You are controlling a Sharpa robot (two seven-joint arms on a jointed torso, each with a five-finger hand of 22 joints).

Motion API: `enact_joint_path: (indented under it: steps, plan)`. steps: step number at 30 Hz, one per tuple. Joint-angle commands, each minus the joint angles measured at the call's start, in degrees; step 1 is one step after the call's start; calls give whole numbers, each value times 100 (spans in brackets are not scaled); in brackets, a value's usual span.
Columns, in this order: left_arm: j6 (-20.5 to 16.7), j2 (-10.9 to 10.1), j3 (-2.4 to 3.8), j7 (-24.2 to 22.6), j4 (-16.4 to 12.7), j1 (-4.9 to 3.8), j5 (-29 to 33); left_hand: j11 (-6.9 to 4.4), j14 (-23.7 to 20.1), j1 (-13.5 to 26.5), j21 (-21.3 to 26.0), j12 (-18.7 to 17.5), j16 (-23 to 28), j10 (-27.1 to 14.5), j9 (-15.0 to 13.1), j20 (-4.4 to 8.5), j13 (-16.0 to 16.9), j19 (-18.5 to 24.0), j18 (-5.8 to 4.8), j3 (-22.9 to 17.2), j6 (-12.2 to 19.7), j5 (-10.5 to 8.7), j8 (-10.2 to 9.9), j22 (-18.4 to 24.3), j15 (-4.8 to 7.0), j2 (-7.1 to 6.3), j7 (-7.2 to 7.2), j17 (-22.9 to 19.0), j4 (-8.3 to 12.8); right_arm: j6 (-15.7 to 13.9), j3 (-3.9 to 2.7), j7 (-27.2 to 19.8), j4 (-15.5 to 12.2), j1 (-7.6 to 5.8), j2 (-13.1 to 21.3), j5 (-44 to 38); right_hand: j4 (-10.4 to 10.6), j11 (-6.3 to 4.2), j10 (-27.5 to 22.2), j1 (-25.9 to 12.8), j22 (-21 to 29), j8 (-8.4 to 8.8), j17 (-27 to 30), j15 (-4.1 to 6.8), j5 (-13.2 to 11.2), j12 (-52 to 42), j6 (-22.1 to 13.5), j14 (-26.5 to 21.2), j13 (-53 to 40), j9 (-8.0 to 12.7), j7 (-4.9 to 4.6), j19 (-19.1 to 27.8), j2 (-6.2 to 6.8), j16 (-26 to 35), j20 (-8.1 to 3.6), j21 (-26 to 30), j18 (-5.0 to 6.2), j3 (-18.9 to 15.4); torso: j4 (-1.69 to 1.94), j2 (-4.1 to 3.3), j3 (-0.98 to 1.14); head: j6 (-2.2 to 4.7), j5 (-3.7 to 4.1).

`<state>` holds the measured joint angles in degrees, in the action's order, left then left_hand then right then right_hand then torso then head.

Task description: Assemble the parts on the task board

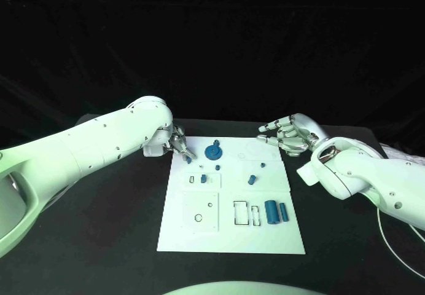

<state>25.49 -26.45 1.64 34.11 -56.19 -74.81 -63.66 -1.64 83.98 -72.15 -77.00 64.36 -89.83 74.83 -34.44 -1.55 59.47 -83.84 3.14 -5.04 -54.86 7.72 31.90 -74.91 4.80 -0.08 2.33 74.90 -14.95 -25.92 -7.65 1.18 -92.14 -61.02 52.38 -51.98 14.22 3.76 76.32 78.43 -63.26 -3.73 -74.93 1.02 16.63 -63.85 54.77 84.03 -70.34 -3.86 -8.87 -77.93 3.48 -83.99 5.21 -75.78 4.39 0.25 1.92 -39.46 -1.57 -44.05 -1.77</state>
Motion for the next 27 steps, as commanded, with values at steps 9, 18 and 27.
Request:
enact_joint_path:
  steps: [9, 18, 27]
  plan:
    - [180, 42, -15, 13, 43, -10, 31, -29, 602, -27, -43, 36, -17, 31, -14, 39, 7, -61, 23, -40, -23, 13, 31, -419, 41, -14, -31, 1510, -35, 96, 0, -51, -11, 4, -8, -15, 4, -9, -42, -19, 9, -14, -510, -27, 30, 30, -37, 362, 8, -7, 8, 36, -55, 31, -1, 37, 100, -44, 3, 3, -3, -24, 10]
    - [143, 45, -29, 1, 52, -10, 39, -81, 602, -779, -24, -44, -17, -24, -16, 94, -50, -57, 28, -852, 112, 139, -8, -423, 98, 92, -77, 1510, 349, 104, 0, -54, -11, 4, -9, -13, 4, -9, -37, -18, 10, -15, -513, -27, 31, 21, -36, 362, 2, -7, 8, 36, -57, 30, -1, 39, 100, -46, 4, 6, -2, -35, 11]
    - [-87, -10, -32, -155, 7, -10, 255, -10, 602, -390, 8, -146, -17, 23, -209, 33, -176, -57, 29, -3039, 205, 207, 187, -454, 5, -674, 36, 1510, 690, 108, 0, -55, -7, 4, -10, -12, 4, -9, -37, -18, 10, -15, -513, -27, 31, 21, -36, 362, 2, -7, 8, 36, -57, 30, -1, 39, 100, -46, 11, 13, 3, -48, 13]
